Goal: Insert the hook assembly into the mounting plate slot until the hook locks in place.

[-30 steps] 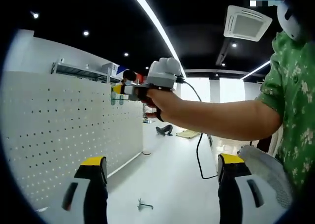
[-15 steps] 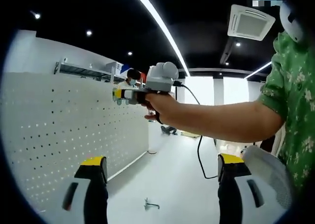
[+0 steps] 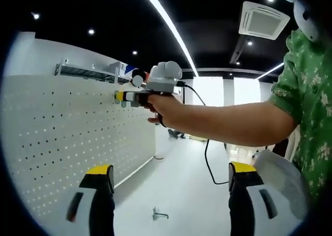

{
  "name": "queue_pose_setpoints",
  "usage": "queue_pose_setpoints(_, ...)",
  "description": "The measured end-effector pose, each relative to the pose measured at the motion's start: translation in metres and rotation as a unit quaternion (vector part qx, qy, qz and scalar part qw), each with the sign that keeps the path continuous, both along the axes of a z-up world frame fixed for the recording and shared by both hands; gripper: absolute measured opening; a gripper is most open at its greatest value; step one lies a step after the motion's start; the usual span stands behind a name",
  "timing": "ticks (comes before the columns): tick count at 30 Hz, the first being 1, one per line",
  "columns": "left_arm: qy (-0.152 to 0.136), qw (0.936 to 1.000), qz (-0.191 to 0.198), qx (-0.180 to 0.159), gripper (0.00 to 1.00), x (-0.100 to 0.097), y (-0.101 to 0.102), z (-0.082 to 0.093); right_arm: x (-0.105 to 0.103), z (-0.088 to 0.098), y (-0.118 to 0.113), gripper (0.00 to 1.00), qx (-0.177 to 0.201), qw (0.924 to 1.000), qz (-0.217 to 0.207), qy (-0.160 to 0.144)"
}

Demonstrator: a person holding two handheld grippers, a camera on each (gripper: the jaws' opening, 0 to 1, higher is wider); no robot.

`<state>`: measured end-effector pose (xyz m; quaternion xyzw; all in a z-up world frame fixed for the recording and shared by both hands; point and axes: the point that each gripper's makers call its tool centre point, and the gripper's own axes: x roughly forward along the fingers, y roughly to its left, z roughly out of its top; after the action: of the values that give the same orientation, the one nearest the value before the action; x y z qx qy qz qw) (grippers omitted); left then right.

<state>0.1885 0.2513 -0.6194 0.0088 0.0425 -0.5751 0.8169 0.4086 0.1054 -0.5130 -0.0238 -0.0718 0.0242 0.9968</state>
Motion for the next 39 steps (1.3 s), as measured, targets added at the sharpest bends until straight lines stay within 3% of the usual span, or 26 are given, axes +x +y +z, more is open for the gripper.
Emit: queue_pose_setpoints(39,0.005,0.9999,-0.013,-0.008,0.88,0.0008,0.003,-0.0009,0.0035,-0.0071,0.0047,0.01,0.015,0.9998,-0.004,0.009)
